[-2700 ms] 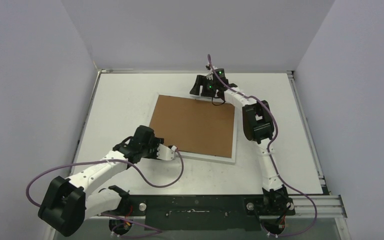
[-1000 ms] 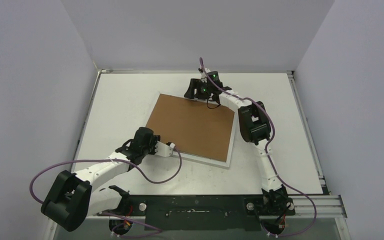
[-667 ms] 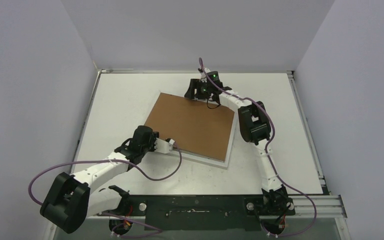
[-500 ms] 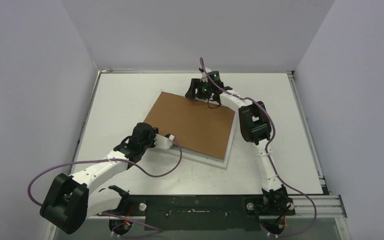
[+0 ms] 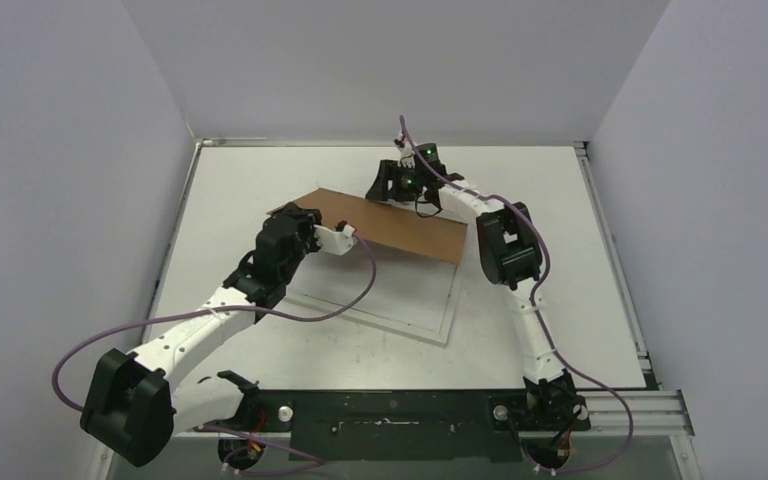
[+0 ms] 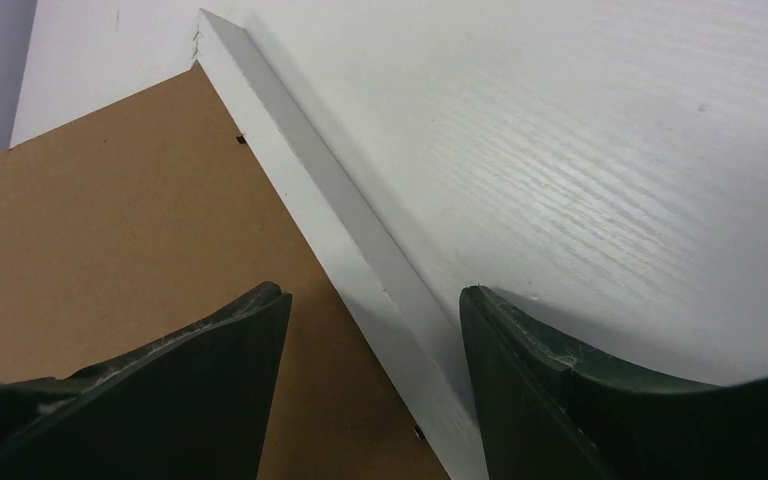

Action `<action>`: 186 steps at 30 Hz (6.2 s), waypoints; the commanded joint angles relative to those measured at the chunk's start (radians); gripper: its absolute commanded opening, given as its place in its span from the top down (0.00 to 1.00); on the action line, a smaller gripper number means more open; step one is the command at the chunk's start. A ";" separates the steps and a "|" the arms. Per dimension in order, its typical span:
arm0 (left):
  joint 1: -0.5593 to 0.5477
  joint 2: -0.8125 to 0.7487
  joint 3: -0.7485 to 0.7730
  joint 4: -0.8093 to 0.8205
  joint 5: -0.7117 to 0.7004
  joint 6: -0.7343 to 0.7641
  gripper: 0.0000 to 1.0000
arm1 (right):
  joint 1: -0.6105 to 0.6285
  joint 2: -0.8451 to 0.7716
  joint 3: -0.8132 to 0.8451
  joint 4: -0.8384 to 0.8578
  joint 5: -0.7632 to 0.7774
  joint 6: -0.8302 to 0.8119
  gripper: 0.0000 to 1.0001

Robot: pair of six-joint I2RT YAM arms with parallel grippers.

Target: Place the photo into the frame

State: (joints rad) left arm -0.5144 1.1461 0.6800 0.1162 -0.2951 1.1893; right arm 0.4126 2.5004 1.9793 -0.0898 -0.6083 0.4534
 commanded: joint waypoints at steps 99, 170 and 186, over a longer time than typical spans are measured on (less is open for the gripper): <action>-0.044 -0.047 0.110 -0.204 -0.039 -0.098 0.54 | -0.183 -1.226 -1.202 0.364 -0.029 0.909 0.95; 0.605 0.916 0.816 -0.559 0.788 -1.030 0.62 | -0.342 -1.400 -0.882 -0.002 -0.065 0.665 0.95; 0.608 0.893 0.686 -0.494 0.839 -1.076 0.76 | -0.217 -1.383 -0.990 0.040 0.049 0.643 0.95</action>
State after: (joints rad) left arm 0.0883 2.0830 1.4216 -0.4030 0.5293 0.1295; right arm 0.1871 1.1400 1.0119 -0.2070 -0.5758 1.0657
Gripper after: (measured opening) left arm 0.256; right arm 0.077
